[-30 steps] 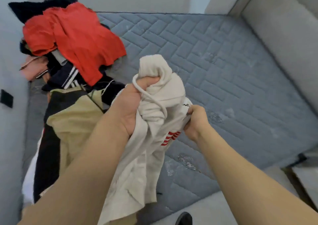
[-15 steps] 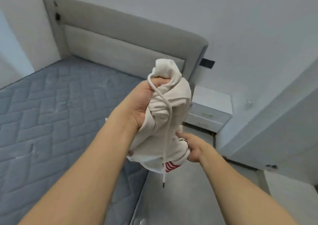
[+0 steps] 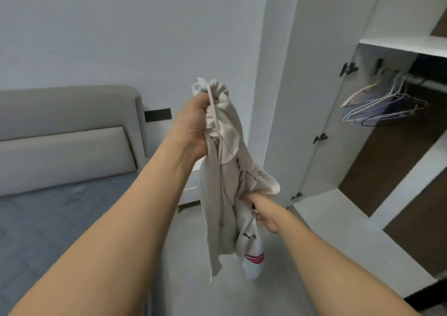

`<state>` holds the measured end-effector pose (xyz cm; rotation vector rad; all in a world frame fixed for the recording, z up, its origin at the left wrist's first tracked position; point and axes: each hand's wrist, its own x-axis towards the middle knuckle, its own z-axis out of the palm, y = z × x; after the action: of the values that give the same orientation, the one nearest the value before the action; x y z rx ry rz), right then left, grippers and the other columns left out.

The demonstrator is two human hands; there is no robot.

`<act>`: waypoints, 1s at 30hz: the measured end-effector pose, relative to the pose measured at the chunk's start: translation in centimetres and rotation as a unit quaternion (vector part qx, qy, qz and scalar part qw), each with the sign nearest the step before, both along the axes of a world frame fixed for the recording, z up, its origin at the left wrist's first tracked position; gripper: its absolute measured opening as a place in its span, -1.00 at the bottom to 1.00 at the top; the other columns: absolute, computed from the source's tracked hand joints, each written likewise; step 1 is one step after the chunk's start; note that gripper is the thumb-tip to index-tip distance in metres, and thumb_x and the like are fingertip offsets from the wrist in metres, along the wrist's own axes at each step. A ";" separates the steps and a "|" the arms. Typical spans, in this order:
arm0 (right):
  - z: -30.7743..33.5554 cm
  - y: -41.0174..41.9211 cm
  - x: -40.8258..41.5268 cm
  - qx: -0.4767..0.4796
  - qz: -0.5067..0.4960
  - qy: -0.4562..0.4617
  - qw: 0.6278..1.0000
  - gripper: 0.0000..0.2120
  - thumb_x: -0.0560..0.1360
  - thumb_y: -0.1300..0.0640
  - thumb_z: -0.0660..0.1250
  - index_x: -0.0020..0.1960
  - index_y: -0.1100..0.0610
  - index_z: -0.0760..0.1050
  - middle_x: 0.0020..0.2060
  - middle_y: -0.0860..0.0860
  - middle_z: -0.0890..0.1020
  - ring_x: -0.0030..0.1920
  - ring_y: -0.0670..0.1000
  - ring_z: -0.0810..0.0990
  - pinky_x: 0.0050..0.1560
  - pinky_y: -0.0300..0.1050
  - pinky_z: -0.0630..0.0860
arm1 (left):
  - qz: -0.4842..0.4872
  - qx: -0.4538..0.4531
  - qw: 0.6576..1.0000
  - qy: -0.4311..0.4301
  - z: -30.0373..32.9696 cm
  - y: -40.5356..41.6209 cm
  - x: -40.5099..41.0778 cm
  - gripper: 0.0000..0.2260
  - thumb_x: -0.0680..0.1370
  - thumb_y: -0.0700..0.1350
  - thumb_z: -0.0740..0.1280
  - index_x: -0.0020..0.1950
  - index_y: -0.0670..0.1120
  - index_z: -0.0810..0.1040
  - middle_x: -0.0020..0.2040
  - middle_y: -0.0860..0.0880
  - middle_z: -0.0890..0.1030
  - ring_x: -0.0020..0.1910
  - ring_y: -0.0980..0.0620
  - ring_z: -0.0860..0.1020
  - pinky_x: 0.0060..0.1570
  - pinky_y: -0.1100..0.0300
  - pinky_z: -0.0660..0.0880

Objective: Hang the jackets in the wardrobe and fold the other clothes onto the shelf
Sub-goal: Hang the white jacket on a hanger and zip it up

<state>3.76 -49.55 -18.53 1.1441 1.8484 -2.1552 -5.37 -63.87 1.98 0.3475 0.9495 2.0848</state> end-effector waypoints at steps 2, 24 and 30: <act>-1.5 2.4 -0.3 0.044 -0.042 -0.024 0.998 -0.23 0.29 -0.03 0.57 0.38 0.12 0.29 0.14 0.07 0.62 0.06 0.06 0.63 -0.19 -0.17 0.57 | -0.060 0.009 0.998 0.011 0.1 4.3 -1.9 -0.76 0.62 -0.12 0.14 -0.24 -0.06 0.41 -0.48 0.17 0.16 -0.64 0.21 0.05 -0.62 0.38 -0.09; 5.5 34.2 -0.9 0.080 -0.454 -0.085 0.883 -0.53 0.48 0.30 0.28 0.38 0.21 0.35 0.24 0.19 0.47 0.20 0.20 0.48 0.30 0.09 0.44 | -0.283 -0.218 0.903 0.236 -8.1 42.6 -11.7 -0.83 0.52 -0.24 0.29 0.08 -0.13 0.56 -0.10 -0.18 0.65 -0.18 -0.14 0.65 -0.09 -0.07 0.63; 9.4 42.4 -0.7 0.200 -0.375 -0.047 0.904 -0.78 0.43 0.37 0.36 -0.01 0.10 0.52 -0.09 0.07 0.57 -0.11 0.07 0.56 -0.01 0.01 0.56 | -0.321 -0.231 0.862 0.317 -10.1 50.3 -13.8 -0.81 0.53 -0.26 0.31 0.05 -0.03 0.61 -0.14 -0.10 0.69 -0.23 -0.06 0.66 -0.22 0.12 0.60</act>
<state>3.07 -7.14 -9.13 2.3255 2.0914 -1.9703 -19.21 -13.54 -8.11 0.9766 1.4300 1.0825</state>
